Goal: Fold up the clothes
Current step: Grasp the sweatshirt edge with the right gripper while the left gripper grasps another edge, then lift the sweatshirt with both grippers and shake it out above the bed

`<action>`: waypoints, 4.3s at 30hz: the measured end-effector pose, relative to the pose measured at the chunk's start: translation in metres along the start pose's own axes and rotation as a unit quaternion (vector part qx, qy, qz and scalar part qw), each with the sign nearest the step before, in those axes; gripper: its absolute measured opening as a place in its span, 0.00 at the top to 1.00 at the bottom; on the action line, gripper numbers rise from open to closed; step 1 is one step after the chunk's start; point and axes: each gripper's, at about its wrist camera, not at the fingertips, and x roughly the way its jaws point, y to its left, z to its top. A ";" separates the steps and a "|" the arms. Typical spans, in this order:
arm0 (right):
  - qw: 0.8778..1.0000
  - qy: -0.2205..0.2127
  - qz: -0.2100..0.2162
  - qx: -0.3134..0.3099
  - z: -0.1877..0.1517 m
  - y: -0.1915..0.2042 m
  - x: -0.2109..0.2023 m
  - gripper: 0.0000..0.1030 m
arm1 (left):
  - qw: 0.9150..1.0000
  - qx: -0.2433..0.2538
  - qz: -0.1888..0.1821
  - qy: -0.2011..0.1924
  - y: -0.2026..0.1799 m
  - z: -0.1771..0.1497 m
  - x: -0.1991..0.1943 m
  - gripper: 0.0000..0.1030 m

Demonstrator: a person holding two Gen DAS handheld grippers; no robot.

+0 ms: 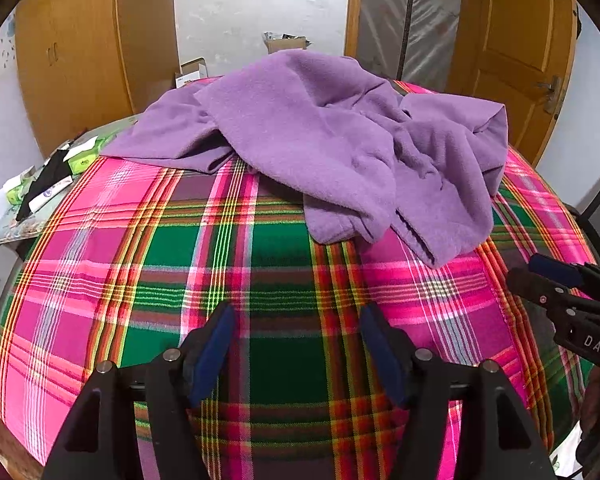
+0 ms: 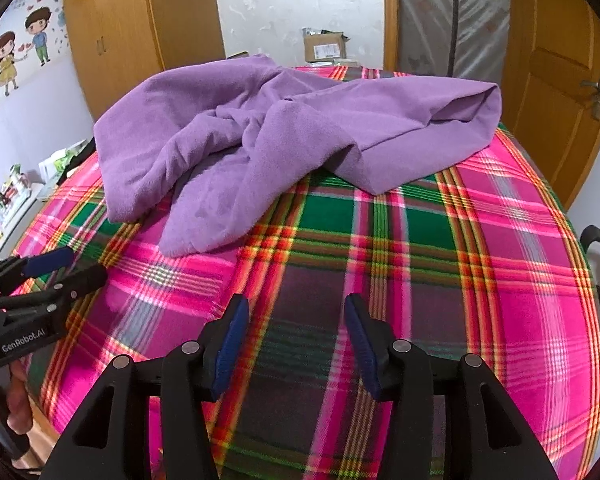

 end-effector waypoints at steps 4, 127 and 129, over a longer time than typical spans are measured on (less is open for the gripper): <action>1.000 0.000 0.027 0.005 0.006 0.006 0.003 0.50 | 1.000 -0.014 -0.021 0.000 0.008 0.004 -0.001 0.41; 0.967 -0.003 0.231 -0.110 0.159 0.079 0.031 0.64 | 0.991 -0.109 -0.001 -0.076 0.104 0.035 -0.068 0.87; 0.965 0.007 0.227 -0.128 0.178 0.089 0.051 0.62 | 0.993 -0.101 -0.004 -0.066 0.097 0.037 -0.059 0.87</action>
